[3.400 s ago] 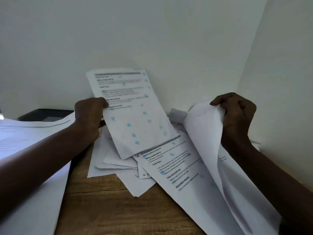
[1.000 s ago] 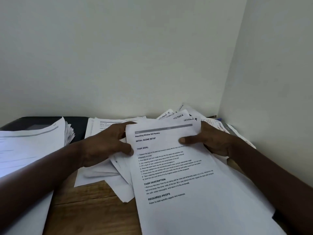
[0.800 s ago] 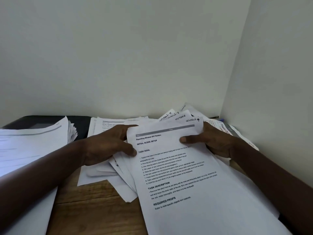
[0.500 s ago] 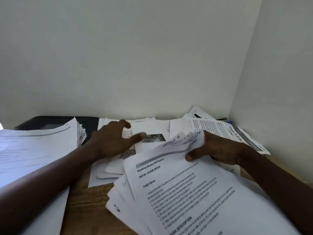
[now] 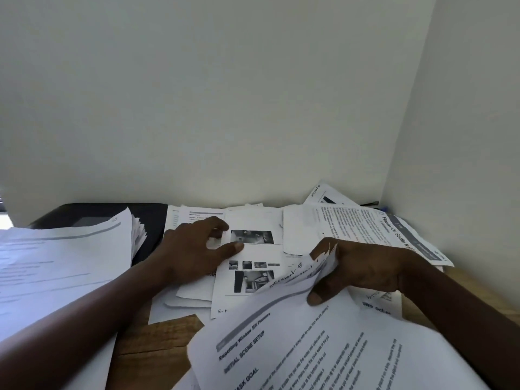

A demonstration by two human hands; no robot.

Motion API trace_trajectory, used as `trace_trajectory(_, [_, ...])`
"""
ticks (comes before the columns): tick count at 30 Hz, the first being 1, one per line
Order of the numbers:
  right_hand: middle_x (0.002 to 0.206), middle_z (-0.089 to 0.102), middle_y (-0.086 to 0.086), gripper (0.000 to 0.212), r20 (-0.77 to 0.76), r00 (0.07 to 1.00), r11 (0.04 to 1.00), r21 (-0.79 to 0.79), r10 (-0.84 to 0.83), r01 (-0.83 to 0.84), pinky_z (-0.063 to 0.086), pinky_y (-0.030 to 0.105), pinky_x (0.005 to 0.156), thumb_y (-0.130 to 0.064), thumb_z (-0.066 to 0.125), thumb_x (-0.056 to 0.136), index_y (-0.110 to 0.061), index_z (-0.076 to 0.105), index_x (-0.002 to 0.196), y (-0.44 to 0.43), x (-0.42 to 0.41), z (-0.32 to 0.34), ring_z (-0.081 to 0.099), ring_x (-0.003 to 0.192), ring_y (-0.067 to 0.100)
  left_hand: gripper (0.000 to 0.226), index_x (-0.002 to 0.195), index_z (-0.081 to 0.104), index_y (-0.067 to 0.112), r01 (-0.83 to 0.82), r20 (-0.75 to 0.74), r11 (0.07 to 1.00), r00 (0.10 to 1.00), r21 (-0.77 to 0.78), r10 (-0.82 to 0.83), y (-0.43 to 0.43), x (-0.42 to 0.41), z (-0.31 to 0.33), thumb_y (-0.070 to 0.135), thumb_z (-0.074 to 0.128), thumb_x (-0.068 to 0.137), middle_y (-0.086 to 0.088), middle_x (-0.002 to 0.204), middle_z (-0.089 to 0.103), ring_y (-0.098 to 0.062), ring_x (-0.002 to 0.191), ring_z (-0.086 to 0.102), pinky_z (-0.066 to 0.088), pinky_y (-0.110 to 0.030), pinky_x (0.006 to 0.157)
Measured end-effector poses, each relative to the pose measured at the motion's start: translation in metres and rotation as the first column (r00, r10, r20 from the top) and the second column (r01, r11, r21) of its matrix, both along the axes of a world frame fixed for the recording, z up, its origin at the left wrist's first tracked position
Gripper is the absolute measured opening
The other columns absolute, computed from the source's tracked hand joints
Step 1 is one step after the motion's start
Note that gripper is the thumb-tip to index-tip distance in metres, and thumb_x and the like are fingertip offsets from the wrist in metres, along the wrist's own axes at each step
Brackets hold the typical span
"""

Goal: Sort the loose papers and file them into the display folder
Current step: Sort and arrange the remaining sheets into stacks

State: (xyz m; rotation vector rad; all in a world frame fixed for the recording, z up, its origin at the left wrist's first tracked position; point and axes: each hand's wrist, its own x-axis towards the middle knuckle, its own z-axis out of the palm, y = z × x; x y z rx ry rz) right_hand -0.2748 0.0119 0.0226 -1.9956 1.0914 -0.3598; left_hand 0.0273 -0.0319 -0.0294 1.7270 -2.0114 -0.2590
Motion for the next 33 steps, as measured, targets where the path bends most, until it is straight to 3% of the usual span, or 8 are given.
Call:
trace_trajectory(6, [0.094, 0.078, -0.018, 0.034, -0.015, 0.999, 0.992, 0.121, 0.046, -0.044, 0.054, 0.015, 0.081, -0.009, 0.089, 0.076, -0.042, 0.079, 0.078, 0.005, 0.012, -0.002, 0.073, 0.094, 0.003, 0.070, 0.137, 0.048, 0.047, 0.111, -0.119, 0.993, 0.987, 0.047, -0.104, 0.007, -0.018, 0.003, 0.073, 0.072, 0.078, 0.017, 0.128, 0.064, -0.002, 0.110, 0.063, 0.050, -0.027, 0.089])
trace_trajectory(9, [0.104, 0.076, -0.019, 0.036, -0.087, 0.996, 0.997, 0.074, 0.020, -0.013, 0.054, 0.026, 0.097, -0.029, 0.094, 0.070, -0.051, 0.074, 0.091, 0.014, 0.019, 0.001, 0.071, 0.103, 0.006, 0.069, 0.137, 0.047, 0.039, -0.018, -0.403, 0.994, 0.913, 0.112, 0.062, 0.001, -0.035, 0.013, 0.045, 0.086, 0.080, 0.006, 0.106, 0.067, -0.009, 0.086, 0.069, 0.050, -0.024, 0.059])
trace_trajectory(13, [0.111, 0.066, -0.019, 0.050, -0.184, 0.979, 0.996, 0.030, -0.082, 0.089, 0.052, 0.023, 0.091, -0.045, 0.087, 0.077, -0.039, 0.057, 0.116, 0.027, 0.015, 0.001, 0.063, 0.102, 0.001, 0.090, 0.153, 0.033, 0.019, -0.008, -0.593, 0.962, 0.786, 0.272, 0.175, -0.008, -0.069, 0.025, 0.041, 0.084, 0.082, 0.012, 0.099, 0.053, 0.001, 0.079, 0.054, 0.043, -0.018, 0.051])
trace_trajectory(19, [0.099, 0.058, -0.020, 0.036, 0.035, 0.994, 0.928, -0.356, -0.099, 0.105, 0.042, 0.005, 0.075, -0.026, 0.079, 0.089, -0.018, 0.065, 0.122, 0.054, 0.005, -0.029, 0.055, 0.085, -0.007, 0.117, 0.154, 0.026, 0.012, 0.041, -0.626, 0.933, 0.751, 0.359, 0.208, -0.026, -0.118, 0.033, 0.041, 0.096, 0.066, -0.005, 0.137, 0.049, -0.021, 0.110, 0.054, 0.050, -0.035, 0.079])
trace_trajectory(22, [0.081, 0.065, -0.007, 0.009, 0.042, 0.998, 0.802, -0.597, 0.044, -0.010, 0.045, 0.024, 0.069, -0.017, 0.074, 0.081, -0.014, 0.067, 0.085, 0.054, 0.011, -0.047, 0.059, 0.075, 0.015, 0.098, 0.147, 0.030, 0.008, 0.083, -0.635, 0.925, 0.749, 0.372, 0.188, -0.028, -0.148, 0.035, 0.017, 0.094, 0.073, -0.008, 0.116, 0.054, -0.016, 0.085, 0.059, 0.052, -0.034, 0.057])
trace_trajectory(27, [0.089, 0.070, 0.004, 0.013, -0.042, 0.993, 0.721, -0.684, 0.113, -0.111, 0.047, 0.029, 0.074, -0.021, 0.077, 0.080, -0.015, 0.069, 0.088, 0.050, 0.016, -0.051, 0.065, 0.084, 0.027, 0.033, 0.111, 0.044, 0.001, 0.095, -0.722, 0.960, 0.679, 0.265, 0.132, -0.041, -0.183, 0.060, -0.009, 0.066, 0.088, -0.020, 0.096, 0.053, -0.014, 0.053, 0.060, 0.045, -0.021, 0.034])
trace_trajectory(30, [0.095, 0.070, 0.003, 0.013, -0.020, 0.992, 0.746, -0.657, 0.125, -0.108, 0.048, 0.030, 0.080, -0.024, 0.076, 0.083, -0.018, 0.070, 0.092, 0.046, 0.015, -0.055, 0.064, 0.090, 0.028, 0.023, 0.119, 0.050, -0.007, 0.243, -0.861, 0.941, 0.501, 0.235, 0.086, -0.049, -0.203, 0.080, -0.004, 0.054, 0.097, -0.020, 0.103, 0.057, -0.010, 0.052, 0.065, 0.048, -0.015, 0.042])
trace_trajectory(33, [0.095, 0.070, 0.004, 0.014, 0.032, 0.993, 0.797, -0.599, 0.118, -0.075, 0.040, 0.026, 0.082, -0.027, 0.075, 0.084, -0.022, 0.069, 0.095, 0.045, 0.014, -0.055, 0.063, 0.090, 0.027, 0.044, 0.137, 0.047, 0.000, 0.418, -0.943, 0.874, 0.312, 0.246, 0.116, -0.051, -0.217, 0.094, 0.028, 0.060, 0.105, -0.031, 0.119, 0.067, -0.038, 0.086, 0.077, 0.064, -0.046, 0.071])
